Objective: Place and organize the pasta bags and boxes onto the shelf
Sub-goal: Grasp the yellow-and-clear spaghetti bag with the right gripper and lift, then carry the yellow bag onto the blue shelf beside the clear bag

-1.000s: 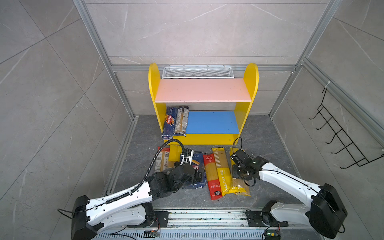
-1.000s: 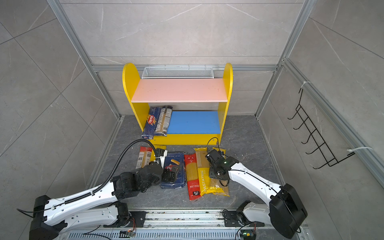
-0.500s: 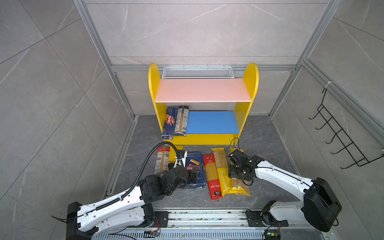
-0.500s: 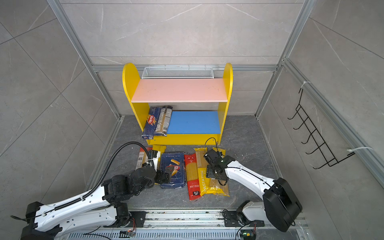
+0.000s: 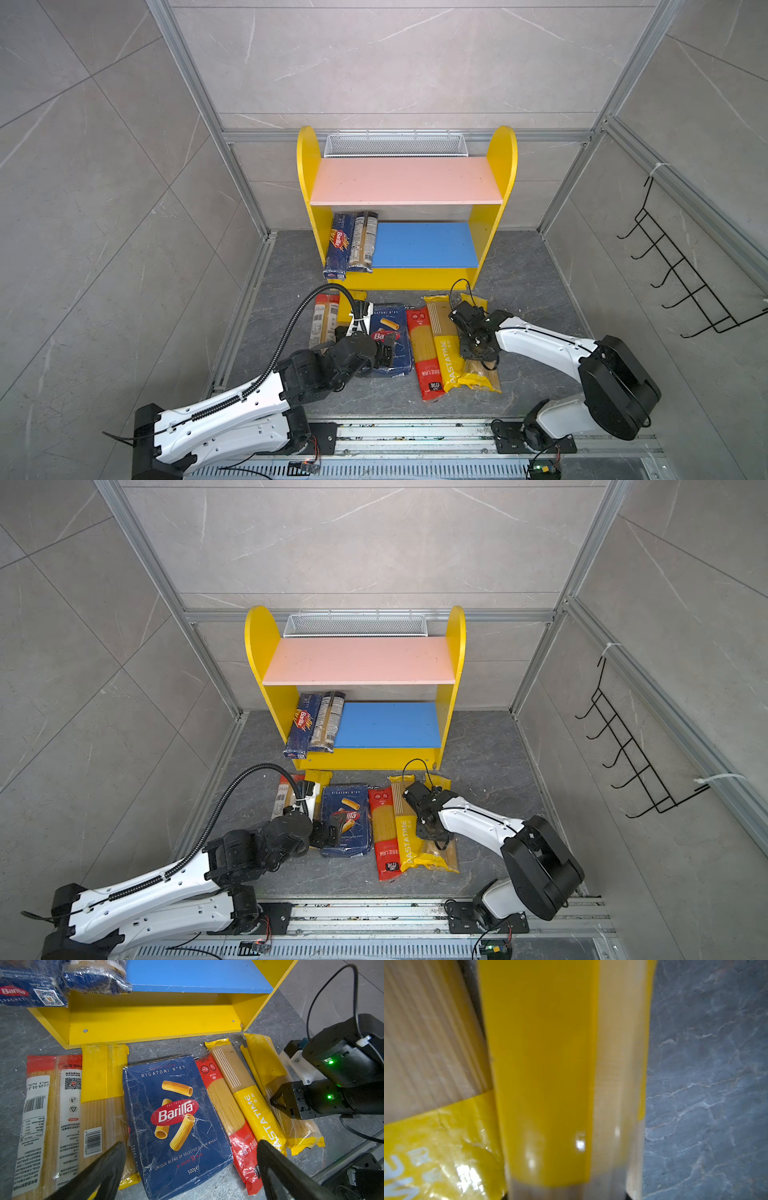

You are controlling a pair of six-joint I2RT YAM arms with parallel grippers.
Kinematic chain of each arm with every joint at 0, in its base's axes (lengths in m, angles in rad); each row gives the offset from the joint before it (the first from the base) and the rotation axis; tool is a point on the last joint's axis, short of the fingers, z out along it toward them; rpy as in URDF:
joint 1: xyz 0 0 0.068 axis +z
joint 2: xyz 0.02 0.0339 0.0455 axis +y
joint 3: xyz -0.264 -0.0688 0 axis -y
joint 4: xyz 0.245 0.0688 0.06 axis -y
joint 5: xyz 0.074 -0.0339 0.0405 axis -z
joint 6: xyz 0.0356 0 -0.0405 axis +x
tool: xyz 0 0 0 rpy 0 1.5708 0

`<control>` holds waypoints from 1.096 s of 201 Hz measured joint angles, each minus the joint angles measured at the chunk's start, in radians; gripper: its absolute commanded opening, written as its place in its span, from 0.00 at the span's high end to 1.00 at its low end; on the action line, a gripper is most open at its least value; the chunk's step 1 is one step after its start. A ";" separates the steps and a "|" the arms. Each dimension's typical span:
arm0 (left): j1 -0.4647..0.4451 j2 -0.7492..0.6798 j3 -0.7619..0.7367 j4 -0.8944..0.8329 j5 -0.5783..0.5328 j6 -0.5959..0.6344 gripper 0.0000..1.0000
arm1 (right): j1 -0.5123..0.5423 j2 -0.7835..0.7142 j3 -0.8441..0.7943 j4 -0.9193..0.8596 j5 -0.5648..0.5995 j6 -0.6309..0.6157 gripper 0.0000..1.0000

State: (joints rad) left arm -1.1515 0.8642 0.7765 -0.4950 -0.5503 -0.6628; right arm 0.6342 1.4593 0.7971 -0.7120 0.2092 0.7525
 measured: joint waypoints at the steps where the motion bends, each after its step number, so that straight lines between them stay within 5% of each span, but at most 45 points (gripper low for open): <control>1: 0.000 0.000 0.000 0.000 0.000 0.000 0.00 | 0.000 -0.001 0.000 0.001 -0.001 -0.001 0.68; 52: 0.000 -0.019 0.002 -0.031 -0.026 0.000 0.00 | -0.001 -0.122 -0.010 0.005 -0.091 0.000 0.76; 220: 0.063 -0.252 0.010 -0.340 -0.122 -0.060 0.00 | -0.001 -0.296 0.064 0.109 -0.480 0.022 0.77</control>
State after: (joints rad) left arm -1.0889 0.6125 0.7860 -0.8352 -0.6720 -0.7231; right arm 0.6334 1.1637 0.8612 -0.6033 -0.2707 0.7746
